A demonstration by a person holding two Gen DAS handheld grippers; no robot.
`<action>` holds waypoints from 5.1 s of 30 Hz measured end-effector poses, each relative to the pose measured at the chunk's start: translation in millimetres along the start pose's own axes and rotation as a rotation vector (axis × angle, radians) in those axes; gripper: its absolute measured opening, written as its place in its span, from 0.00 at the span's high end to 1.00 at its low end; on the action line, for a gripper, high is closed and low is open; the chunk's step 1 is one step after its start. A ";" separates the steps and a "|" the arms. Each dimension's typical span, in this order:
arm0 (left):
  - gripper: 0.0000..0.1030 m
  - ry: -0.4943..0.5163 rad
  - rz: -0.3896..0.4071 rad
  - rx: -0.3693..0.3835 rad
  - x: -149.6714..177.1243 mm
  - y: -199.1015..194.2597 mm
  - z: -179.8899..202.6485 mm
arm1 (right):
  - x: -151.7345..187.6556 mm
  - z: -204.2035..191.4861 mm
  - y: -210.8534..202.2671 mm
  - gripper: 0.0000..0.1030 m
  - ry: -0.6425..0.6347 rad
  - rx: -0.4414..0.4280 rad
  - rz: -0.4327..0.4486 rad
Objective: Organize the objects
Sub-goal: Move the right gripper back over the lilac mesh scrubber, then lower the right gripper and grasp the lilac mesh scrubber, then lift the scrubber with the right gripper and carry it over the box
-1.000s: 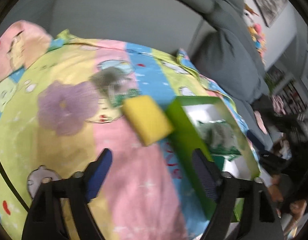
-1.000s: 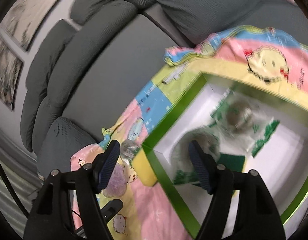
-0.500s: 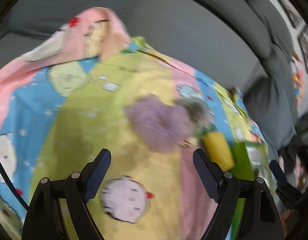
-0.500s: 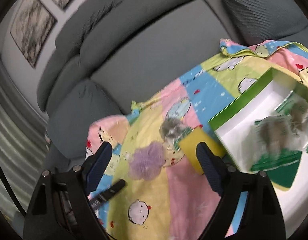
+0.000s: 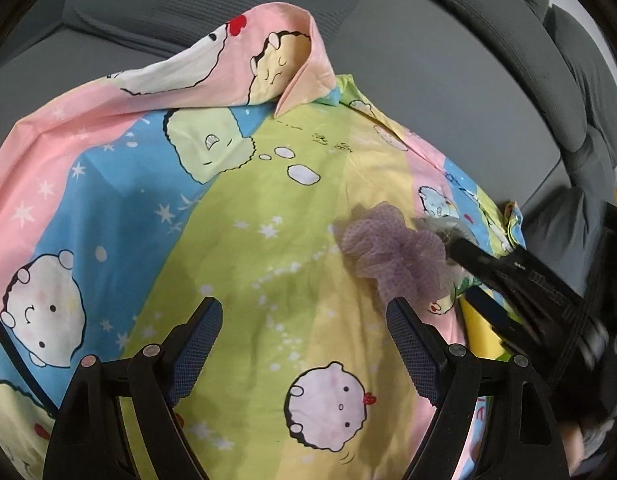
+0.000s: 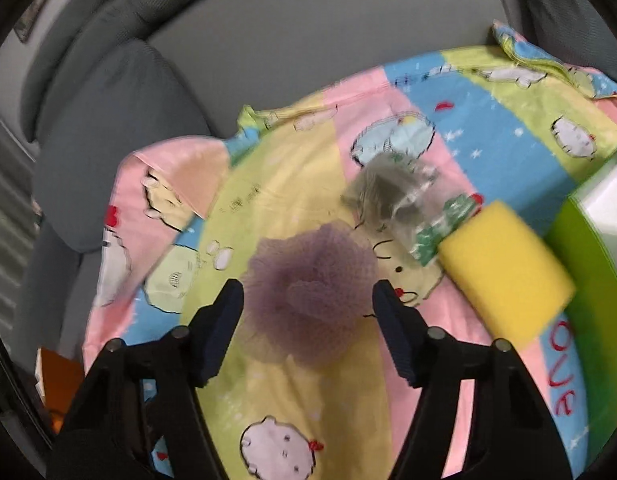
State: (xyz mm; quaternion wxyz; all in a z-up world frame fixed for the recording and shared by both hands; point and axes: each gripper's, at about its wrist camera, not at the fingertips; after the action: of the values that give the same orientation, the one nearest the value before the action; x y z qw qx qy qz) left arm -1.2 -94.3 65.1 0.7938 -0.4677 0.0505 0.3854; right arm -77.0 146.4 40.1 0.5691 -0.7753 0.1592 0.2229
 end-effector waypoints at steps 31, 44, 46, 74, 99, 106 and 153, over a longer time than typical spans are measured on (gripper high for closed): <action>0.18 0.037 -0.111 -0.018 10.6 28.3 16.2 | 33.4 26.7 -29.8 0.30 -0.112 0.067 -0.155; 0.18 0.065 -0.251 0.028 28.7 63.3 37.0 | 27.9 42.1 -11.3 0.41 0.075 -0.009 -0.136; 0.18 0.087 -0.254 0.012 31.0 65.7 40.0 | 29.7 39.8 -2.9 0.41 0.072 -0.020 -0.164; 0.53 0.187 -0.122 0.067 31.3 46.0 57.3 | 39.5 28.3 4.7 0.80 0.050 -0.151 -0.213; 0.53 0.260 0.000 0.253 32.3 11.7 92.9 | 28.7 45.9 -64.6 0.80 0.086 -0.235 -0.013; 0.53 0.314 0.034 0.301 39.4 -0.3 114.0 | 27.9 56.5 -89.9 0.79 0.105 -0.255 0.056; 0.53 0.679 -0.155 0.494 112.8 50.1 287.1 | 42.8 231.0 -167.2 0.78 0.511 -0.170 0.321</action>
State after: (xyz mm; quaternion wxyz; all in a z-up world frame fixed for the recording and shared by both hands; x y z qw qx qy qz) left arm -36.0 207.0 140.1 0.8470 -0.3661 0.3646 0.1251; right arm 5.1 417.3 94.9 0.4013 -0.8161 0.3981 0.1202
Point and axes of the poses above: each gripper's, at about its wrist camera, not at the fingertips, and y roughly the way its jaws point, z to its right, x to its underside, and after that the axes turned 10 degrees about x, right-handed
